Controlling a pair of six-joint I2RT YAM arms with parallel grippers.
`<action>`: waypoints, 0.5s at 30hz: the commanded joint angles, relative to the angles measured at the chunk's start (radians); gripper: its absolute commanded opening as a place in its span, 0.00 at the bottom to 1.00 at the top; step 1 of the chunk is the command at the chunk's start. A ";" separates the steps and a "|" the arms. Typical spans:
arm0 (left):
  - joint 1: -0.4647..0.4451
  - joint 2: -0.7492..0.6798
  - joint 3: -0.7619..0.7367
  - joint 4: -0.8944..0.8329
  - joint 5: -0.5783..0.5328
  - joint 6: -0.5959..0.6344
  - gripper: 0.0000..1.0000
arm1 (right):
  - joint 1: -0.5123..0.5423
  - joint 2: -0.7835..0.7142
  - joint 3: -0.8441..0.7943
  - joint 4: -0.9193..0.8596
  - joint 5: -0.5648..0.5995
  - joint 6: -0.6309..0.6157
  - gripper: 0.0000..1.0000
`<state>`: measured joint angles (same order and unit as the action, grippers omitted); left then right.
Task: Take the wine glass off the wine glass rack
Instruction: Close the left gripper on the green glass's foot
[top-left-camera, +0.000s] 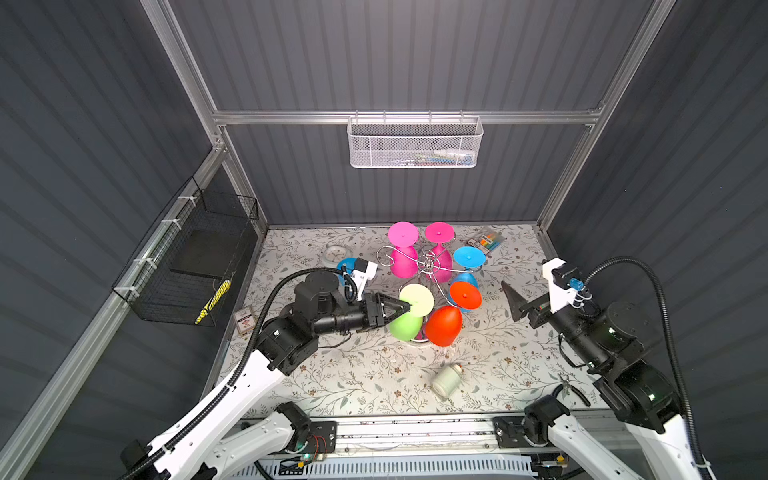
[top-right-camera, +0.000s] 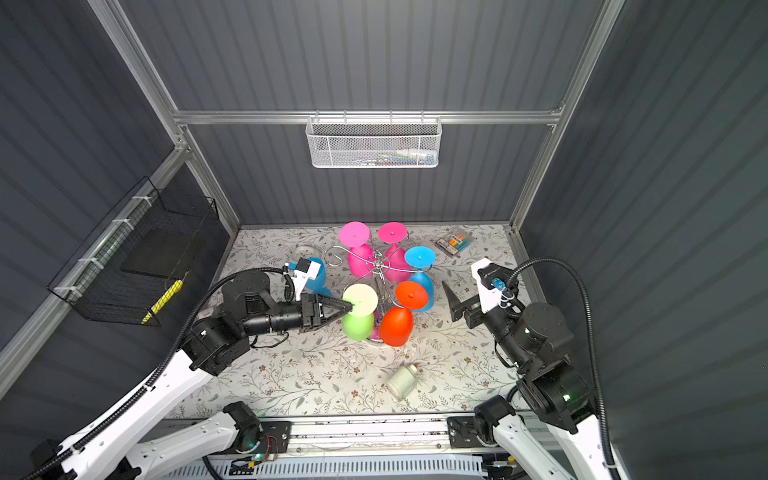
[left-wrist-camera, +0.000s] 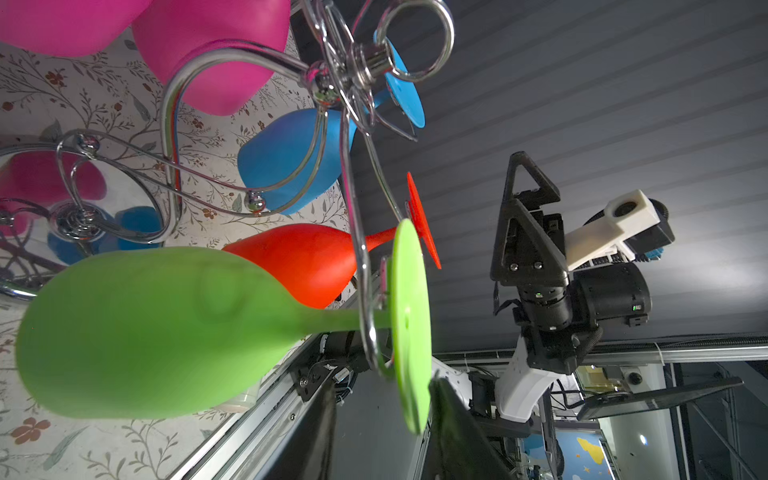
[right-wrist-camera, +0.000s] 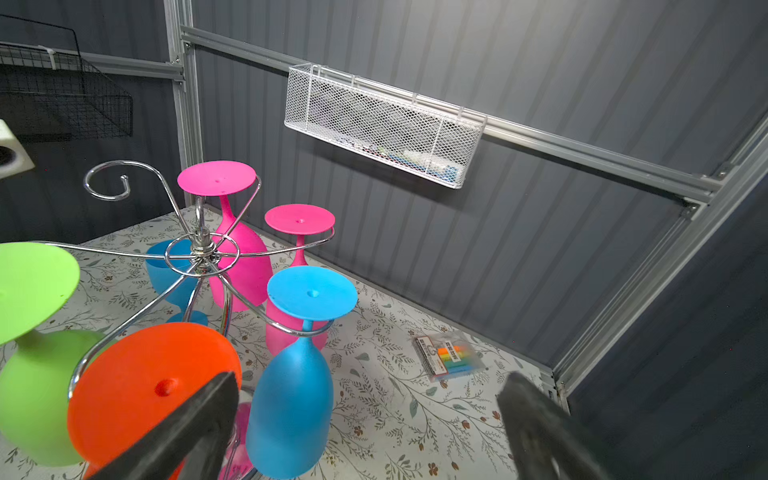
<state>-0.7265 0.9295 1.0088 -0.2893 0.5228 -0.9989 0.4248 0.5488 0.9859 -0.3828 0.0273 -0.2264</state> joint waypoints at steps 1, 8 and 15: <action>-0.012 -0.023 -0.015 0.032 -0.046 -0.039 0.37 | 0.004 -0.010 0.020 0.000 -0.006 0.008 0.99; -0.025 -0.026 -0.002 0.026 -0.079 -0.070 0.33 | 0.005 -0.018 0.020 -0.027 -0.002 0.006 0.99; -0.041 -0.024 -0.004 0.009 -0.087 -0.084 0.30 | 0.004 -0.028 0.022 -0.040 -0.001 0.004 0.99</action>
<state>-0.7597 0.9176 1.0031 -0.2687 0.4454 -1.0706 0.4248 0.5343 0.9859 -0.4068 0.0265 -0.2268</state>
